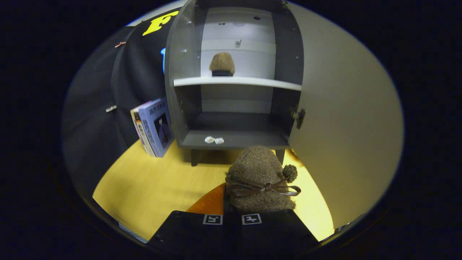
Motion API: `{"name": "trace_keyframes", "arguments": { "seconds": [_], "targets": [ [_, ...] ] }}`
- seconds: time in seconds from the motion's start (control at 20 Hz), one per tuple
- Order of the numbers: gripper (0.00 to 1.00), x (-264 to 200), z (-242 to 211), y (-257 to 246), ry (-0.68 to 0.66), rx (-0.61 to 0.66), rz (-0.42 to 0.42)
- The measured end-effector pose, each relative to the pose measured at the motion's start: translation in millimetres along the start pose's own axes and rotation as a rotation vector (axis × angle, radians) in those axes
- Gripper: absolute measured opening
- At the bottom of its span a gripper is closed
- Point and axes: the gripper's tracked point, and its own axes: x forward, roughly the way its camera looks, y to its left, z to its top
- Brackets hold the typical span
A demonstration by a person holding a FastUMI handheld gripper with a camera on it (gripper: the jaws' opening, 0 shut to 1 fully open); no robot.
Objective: Open the shoe cabinet door, grab the shoes and put them into the shoe cabinet, then close the shoe cabinet door.
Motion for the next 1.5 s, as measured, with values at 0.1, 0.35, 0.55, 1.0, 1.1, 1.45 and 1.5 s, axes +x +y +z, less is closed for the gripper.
{"name": "trace_keyframes", "arguments": {
  "seconds": [0.1, 0.35, 0.55, 1.0, 1.1, 1.45, 1.5],
  "targets": [
    [0.05, -10, 24, -12, -0.015, -0.011, -0.059],
    [0.05, -25, 83, -18, -0.063, -0.005, -0.106],
    [0.05, -23, 129, -11, -0.115, -0.062, -0.113],
    [0.05, 12, 229, -7, -0.227, -0.07, -0.102],
    [0.05, 29, 245, -12, -0.231, -0.068, -0.107],
    [0.04, 105, 307, -22, -0.222, -0.065, -0.095],
    [0.05, 118, 313, -25, -0.21, -0.074, -0.097]
  ]
}}
